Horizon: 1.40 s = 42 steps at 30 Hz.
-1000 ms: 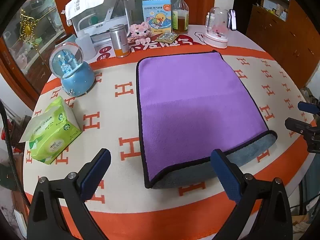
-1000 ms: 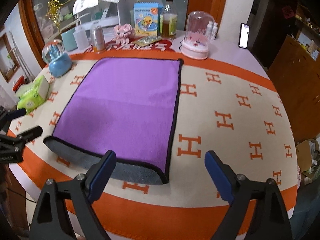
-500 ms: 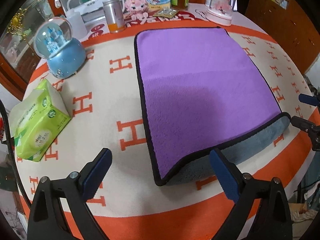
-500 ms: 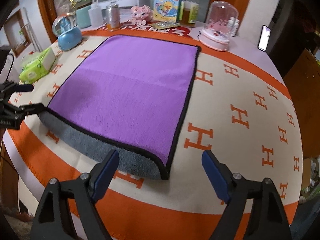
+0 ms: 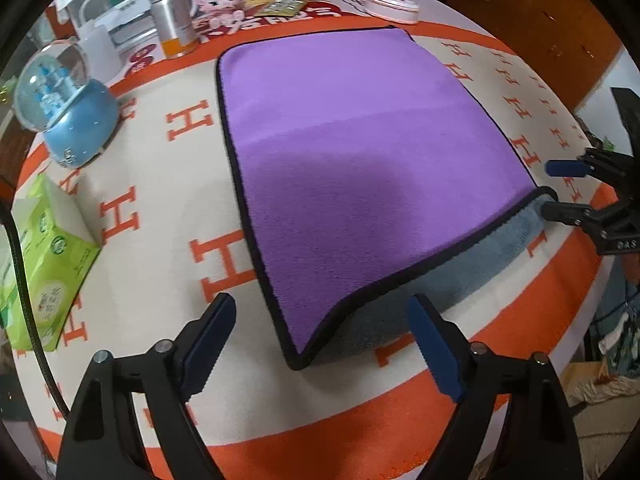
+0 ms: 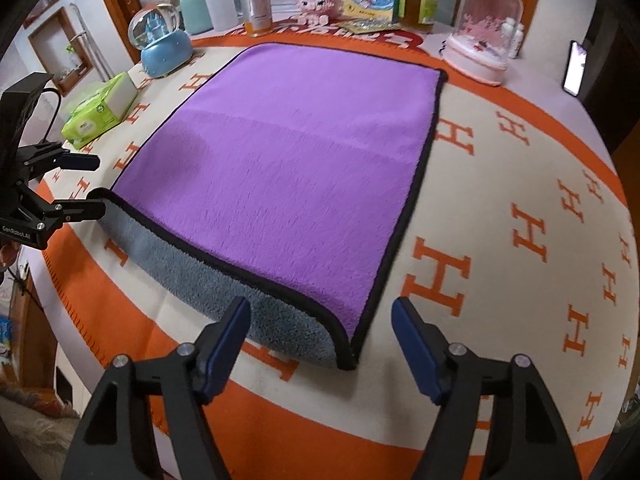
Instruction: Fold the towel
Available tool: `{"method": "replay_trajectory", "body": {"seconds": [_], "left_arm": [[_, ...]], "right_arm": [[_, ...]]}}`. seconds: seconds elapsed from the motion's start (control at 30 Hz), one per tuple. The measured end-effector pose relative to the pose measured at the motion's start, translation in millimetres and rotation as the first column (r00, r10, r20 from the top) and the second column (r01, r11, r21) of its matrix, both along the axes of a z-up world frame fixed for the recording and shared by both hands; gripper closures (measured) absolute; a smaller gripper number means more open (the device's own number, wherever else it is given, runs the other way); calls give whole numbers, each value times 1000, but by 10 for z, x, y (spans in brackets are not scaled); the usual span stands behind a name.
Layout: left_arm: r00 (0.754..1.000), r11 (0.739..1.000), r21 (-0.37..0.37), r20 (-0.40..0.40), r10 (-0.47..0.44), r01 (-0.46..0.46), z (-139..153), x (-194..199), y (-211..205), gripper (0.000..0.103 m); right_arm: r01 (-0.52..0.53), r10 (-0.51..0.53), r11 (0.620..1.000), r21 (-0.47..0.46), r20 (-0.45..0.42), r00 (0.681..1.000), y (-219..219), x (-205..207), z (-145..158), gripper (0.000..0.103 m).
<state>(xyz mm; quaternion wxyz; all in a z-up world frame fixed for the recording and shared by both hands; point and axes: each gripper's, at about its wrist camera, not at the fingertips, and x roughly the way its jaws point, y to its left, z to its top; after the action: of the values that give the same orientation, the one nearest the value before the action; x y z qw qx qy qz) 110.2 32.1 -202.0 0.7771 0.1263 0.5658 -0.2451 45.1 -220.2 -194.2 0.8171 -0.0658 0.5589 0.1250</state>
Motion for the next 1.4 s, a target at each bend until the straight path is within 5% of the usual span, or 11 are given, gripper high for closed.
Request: {"method": "replay_trajectory", "body": {"seconds": [0.67, 1.13, 1.4], "left_arm": [[983, 992, -72, -144, -116, 106, -177, 141, -61, 49], [970, 980, -84, -154, -190, 178, -73, 88, -109, 52], [964, 979, -75, -175, -200, 190, -128, 73, -96, 74]], "right_arm": [[-74, 82, 992, 99, -78, 994, -67, 40, -126, 64], [-104, 114, 988, 110, -86, 990, -85, 13, -92, 77], [-125, 135, 987, 102, -94, 986, -63, 16, -97, 83]]}}
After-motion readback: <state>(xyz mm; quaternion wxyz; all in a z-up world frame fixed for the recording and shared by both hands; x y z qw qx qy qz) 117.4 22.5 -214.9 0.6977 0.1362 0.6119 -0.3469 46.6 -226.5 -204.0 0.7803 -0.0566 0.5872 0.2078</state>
